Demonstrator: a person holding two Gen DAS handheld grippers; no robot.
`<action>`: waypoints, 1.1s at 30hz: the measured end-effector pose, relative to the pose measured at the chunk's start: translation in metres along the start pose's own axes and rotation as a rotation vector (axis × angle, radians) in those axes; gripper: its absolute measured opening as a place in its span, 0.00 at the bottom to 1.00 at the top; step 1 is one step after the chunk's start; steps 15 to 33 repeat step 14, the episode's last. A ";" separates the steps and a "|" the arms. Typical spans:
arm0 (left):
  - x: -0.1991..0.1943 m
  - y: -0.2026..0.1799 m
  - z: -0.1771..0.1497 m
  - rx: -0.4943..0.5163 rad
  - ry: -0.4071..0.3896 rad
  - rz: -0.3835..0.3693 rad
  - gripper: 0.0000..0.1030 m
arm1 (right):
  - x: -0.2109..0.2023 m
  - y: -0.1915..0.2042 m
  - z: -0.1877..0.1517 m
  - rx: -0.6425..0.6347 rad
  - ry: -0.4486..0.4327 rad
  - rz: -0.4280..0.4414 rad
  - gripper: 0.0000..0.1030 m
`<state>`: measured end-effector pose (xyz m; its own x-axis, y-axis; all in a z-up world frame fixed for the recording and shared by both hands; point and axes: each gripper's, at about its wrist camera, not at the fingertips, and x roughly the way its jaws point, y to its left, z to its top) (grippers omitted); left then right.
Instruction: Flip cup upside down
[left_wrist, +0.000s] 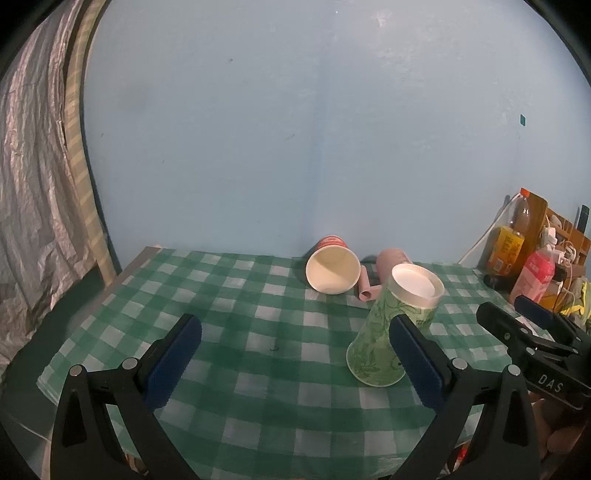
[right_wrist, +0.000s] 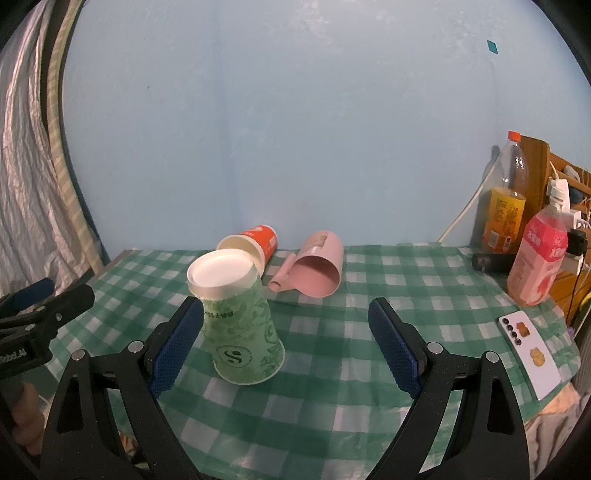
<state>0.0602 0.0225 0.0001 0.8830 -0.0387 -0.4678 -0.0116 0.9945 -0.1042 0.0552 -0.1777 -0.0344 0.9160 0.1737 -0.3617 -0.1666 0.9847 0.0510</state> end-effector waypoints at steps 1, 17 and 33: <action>0.000 0.000 0.000 0.001 0.000 -0.001 1.00 | 0.000 0.000 0.000 -0.002 0.001 0.000 0.87; 0.003 -0.003 -0.004 0.023 0.007 -0.009 1.00 | 0.003 0.002 -0.001 0.000 0.007 0.009 0.87; 0.003 -0.003 -0.004 0.023 0.007 -0.009 1.00 | 0.003 0.002 -0.001 0.000 0.007 0.009 0.87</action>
